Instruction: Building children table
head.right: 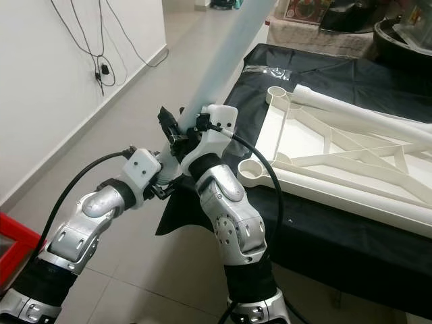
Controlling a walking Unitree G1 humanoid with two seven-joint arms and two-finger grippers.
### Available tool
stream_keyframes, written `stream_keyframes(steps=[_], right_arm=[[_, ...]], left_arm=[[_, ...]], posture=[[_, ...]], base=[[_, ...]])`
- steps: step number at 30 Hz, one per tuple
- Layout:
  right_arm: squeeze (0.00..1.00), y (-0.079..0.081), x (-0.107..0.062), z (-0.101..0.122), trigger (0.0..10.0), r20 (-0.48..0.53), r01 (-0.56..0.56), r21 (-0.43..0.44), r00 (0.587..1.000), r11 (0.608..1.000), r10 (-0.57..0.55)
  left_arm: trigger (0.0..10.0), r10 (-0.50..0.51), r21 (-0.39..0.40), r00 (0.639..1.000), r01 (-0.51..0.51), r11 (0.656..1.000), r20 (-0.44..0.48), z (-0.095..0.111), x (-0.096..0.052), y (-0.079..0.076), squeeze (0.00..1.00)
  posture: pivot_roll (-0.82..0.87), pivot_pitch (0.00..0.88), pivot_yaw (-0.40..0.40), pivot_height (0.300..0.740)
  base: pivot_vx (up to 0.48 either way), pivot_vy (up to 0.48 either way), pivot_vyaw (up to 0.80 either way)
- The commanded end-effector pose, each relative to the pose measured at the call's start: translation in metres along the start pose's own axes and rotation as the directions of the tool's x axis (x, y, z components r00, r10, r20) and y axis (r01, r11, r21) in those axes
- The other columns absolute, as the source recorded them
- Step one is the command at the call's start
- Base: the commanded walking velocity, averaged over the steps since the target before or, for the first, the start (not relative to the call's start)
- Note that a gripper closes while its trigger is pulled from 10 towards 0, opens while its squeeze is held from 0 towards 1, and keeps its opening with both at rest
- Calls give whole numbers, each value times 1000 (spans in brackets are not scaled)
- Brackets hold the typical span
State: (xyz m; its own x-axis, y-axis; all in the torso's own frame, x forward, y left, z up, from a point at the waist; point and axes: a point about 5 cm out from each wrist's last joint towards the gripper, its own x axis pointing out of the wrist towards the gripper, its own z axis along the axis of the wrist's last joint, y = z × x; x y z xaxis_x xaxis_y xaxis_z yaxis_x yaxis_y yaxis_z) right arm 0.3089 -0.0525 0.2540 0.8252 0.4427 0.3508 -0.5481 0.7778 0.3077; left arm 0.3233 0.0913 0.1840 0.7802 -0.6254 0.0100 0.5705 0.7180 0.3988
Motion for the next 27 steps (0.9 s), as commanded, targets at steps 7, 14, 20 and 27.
stream_keyframes(steps=[7,14,20,27], right_arm=[[0,6,-5,-3,0,-16,-35,3,999,999,35],[0,4,-5,-4,0,-18,-21,-2,1000,1000,21],[0,3,-5,-4,0,-21,-23,-9,1000,1000,22],[0,4,-6,-7,0,-28,-31,-18,999,999,30]], left_arm=[[10000,-28,2,1000,28,1000,-8,-3,4,-7,0],[10000,-22,-51,1000,21,998,-9,-4,5,-6,1000],[10000,-49,-35,999,49,998,-21,-3,6,-9,1000],[10000,-70,-18,997,70,997,-17,-1,9,-11,0]], posture=[[93,135,-4,740],[94,136,-4,740],[94,135,-6,740],[92,136,-4,740]], base=[[0,0,0],[0,0,0],[0,0,0],[0,0,0]])
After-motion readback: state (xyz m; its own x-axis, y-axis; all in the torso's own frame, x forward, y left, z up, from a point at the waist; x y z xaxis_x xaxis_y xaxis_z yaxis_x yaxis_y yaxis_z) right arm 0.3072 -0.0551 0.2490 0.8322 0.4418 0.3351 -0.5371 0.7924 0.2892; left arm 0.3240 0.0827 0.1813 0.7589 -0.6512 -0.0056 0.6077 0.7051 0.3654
